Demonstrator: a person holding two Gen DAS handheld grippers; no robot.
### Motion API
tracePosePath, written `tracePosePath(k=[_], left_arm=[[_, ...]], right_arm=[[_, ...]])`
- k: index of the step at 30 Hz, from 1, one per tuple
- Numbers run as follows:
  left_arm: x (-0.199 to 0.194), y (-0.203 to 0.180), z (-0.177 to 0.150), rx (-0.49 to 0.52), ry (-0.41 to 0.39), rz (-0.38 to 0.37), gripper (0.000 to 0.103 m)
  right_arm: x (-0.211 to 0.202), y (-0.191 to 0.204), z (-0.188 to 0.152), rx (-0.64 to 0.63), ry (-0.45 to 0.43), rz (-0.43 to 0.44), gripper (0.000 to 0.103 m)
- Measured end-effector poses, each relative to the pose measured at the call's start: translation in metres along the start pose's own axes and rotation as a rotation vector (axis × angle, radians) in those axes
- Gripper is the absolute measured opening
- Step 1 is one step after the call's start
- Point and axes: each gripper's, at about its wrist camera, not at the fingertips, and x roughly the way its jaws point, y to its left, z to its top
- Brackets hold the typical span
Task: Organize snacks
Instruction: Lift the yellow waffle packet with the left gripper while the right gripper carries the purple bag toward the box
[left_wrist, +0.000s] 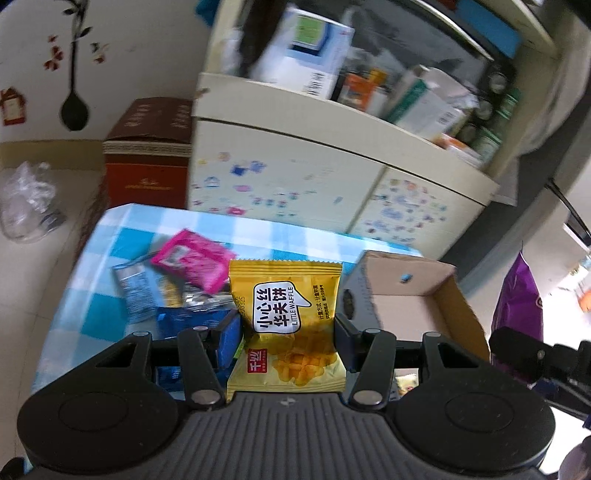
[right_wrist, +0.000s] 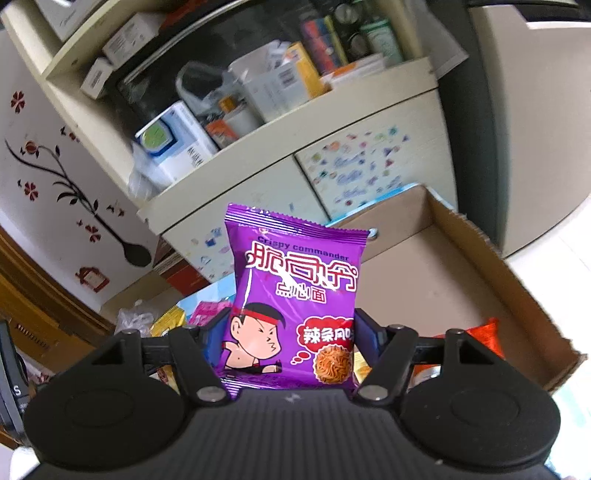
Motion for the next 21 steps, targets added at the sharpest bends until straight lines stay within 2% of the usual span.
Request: tracePosePath(k=[13, 21], left_arm=[[0.018, -0.046, -0.009, 0.092, -0.028, -0.182, 0.058], [0.035, -0.070, -0.016, 0.130, -0.009, -0.283, 0.058]], right_arm=[[-0.003, -0.033, 0.005, 0.081, -0.027, -0.082, 0.069], [-0.009, -0.054, 0.008, 0.145, -0.066, -0.125, 0.069]])
